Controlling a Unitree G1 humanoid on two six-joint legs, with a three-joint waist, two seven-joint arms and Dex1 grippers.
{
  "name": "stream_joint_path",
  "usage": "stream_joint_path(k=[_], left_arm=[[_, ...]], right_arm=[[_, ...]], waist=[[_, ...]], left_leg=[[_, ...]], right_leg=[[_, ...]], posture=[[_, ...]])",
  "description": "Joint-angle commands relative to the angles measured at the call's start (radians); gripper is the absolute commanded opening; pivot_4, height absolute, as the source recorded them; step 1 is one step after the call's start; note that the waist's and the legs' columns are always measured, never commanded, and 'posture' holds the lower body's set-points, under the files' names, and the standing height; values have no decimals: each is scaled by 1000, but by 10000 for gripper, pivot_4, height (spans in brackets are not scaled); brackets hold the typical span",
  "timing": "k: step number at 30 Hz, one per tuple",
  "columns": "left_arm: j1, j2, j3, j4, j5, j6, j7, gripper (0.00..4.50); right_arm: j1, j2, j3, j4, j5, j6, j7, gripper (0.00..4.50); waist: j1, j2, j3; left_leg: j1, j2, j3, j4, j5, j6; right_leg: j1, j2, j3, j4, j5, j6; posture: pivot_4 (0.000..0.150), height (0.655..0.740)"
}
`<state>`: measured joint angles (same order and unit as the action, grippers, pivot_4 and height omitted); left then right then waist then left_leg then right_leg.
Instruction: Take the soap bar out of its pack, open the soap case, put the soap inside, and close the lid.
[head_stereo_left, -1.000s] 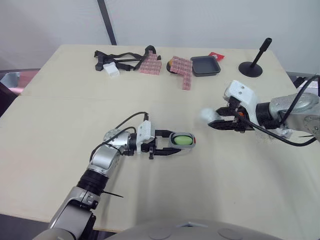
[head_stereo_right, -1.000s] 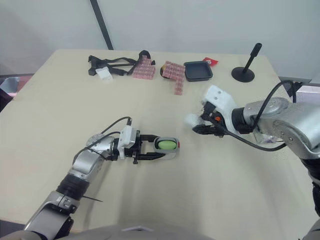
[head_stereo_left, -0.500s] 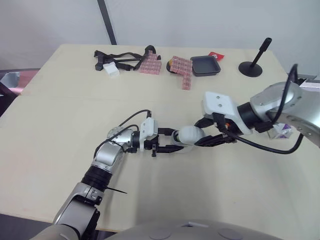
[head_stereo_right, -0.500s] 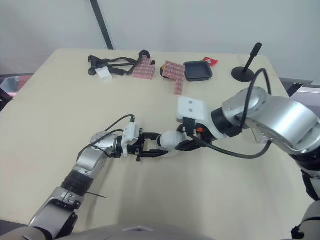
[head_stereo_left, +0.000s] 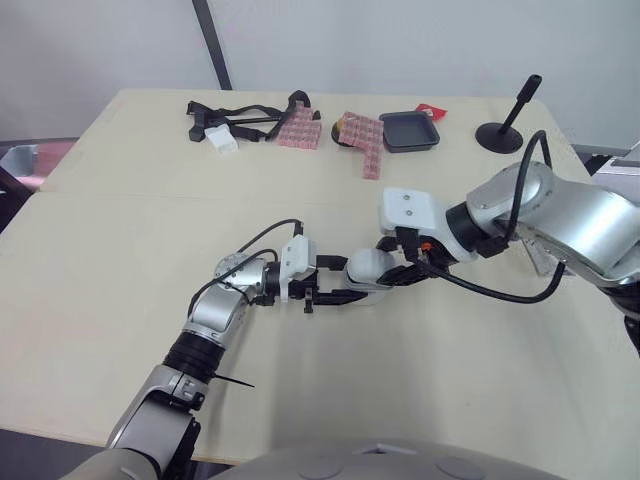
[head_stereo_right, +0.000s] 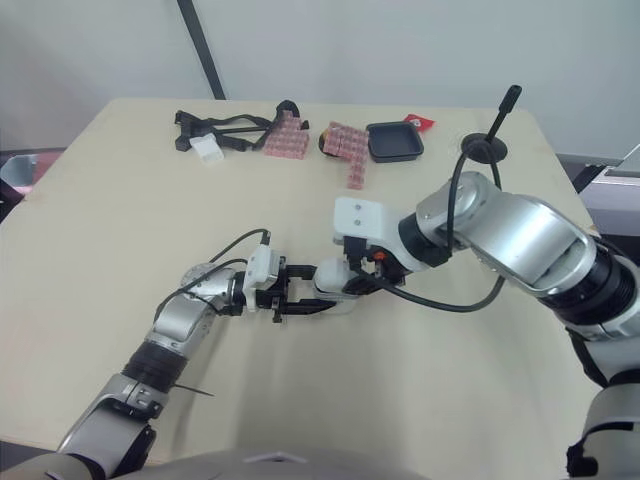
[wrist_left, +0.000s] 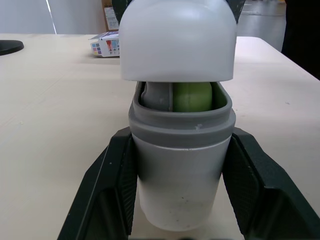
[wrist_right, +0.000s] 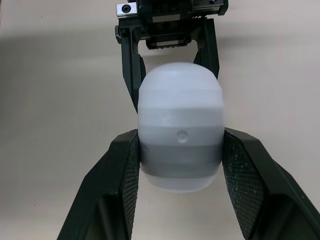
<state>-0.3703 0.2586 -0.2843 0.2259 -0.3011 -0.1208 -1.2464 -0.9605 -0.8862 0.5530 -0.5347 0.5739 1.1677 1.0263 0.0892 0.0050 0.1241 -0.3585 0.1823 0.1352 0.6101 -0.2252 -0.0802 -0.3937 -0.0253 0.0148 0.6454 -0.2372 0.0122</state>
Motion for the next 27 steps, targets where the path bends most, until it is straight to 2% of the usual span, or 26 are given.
stream_joint_path(k=[1, 27], left_arm=[[1, 3, 7, -17, 2, -15, 5, 18980], [19, 9, 6, -43, -2, -5, 26, 18980]], right_arm=[[-23, 15, 9, -2, -23, 4, 10, 19350], [-13, 76, 102, 29, -118, 20, 50, 19350]], waist=[[-1, 0, 0], [-10, -2, -2]], left_leg=[[0, 0, 0, 0, 0, 0], [6, 0, 2, 0, 0, 0]], right_leg=[[0, 0, 0, 0, 0, 0], [2, 0, 2, 1, 0, 0]], posture=[[1500, 7400], [1500, 7400]])
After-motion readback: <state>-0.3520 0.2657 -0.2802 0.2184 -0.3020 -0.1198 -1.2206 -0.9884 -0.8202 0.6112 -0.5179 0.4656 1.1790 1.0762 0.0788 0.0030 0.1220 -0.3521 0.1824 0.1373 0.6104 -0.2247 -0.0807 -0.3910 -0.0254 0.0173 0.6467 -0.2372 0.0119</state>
